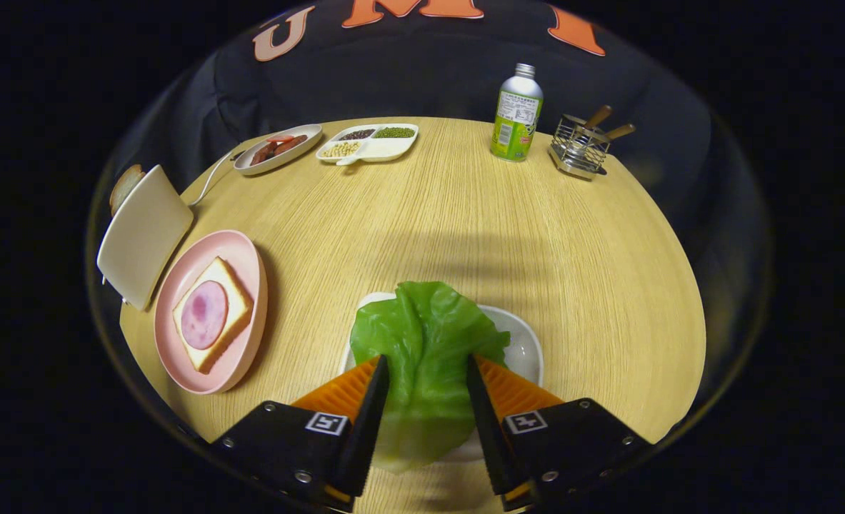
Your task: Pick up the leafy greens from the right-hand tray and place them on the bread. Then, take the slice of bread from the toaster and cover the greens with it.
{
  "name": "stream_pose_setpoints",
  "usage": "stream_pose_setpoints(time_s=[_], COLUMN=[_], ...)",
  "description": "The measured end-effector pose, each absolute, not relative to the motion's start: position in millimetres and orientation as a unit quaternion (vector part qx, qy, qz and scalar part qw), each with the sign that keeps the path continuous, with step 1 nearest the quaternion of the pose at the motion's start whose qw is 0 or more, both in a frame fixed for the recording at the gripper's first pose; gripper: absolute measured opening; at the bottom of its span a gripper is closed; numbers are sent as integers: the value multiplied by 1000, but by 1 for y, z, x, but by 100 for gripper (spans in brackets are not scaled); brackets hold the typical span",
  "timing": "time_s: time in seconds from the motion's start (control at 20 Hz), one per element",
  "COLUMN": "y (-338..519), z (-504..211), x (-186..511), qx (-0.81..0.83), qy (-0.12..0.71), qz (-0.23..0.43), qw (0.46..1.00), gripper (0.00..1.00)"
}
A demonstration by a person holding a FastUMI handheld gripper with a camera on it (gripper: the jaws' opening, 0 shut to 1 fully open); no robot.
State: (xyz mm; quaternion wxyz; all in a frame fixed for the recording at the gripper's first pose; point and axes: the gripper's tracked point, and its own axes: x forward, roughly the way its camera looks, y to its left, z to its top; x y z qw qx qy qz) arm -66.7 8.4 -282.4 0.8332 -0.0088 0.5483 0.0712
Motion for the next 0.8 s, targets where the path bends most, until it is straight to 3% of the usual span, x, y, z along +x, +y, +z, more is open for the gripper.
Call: stream_pose_setpoints(time_s=[0.2,0.3,0.4,0.8], y=[7,7,11,31], z=[-281,-279,-273,-226], x=[-63,-63,-62,-43], qx=[26,63,93,131], qy=[542,542,536,475], qz=[61,56,61,94], qw=[838,836,837,865], gripper=[20,8,4,4])
